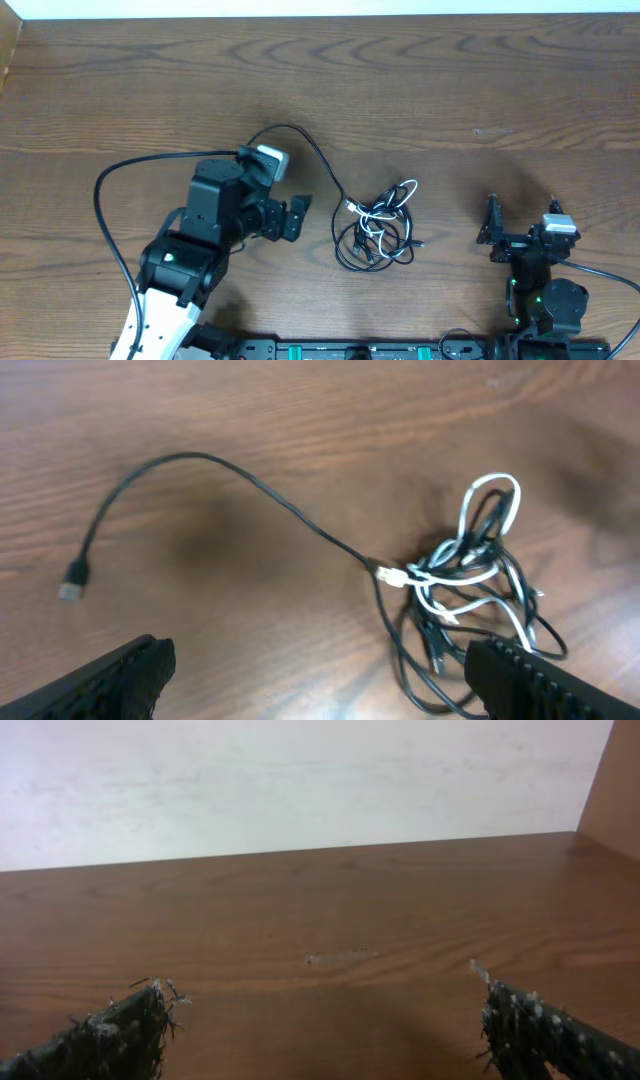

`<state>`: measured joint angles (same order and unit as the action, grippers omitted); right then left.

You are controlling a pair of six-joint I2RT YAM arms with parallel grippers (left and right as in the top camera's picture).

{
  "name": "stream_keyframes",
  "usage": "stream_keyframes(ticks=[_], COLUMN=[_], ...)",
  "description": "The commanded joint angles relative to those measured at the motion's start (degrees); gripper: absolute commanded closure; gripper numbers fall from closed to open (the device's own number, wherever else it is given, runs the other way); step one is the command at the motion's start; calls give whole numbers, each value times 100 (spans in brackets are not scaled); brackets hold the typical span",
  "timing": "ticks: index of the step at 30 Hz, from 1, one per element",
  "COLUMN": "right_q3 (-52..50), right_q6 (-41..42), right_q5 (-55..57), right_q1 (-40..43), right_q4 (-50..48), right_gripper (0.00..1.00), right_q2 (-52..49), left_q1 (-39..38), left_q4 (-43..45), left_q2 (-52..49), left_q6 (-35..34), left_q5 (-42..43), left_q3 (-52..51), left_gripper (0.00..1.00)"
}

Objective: Untangle cables
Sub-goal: 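Move the left gripper over the tangled black and white cables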

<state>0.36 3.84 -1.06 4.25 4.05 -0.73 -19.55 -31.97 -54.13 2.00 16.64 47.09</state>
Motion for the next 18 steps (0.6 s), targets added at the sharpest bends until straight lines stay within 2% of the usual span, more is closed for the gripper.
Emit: stream_keyframes(ticks=[1,8,18], right_q3=[-4,-4,-4], right_q6=[-72,-72,-72], right_q5=[50,50,50], right_q1=[-22,-22,-22], right_q4=[26,26,26], right_gripper=[1,1,1], right_q2=[9,9,9], left_q1=[-247,-702,-942], left_q4=[-219,-492,-557], left_q2=[-162,-337,-348], left_q6=[98,101,98], left_q5=[68,24,-92], left_q3=[350,636,636], left_gripper=[2,2,2])
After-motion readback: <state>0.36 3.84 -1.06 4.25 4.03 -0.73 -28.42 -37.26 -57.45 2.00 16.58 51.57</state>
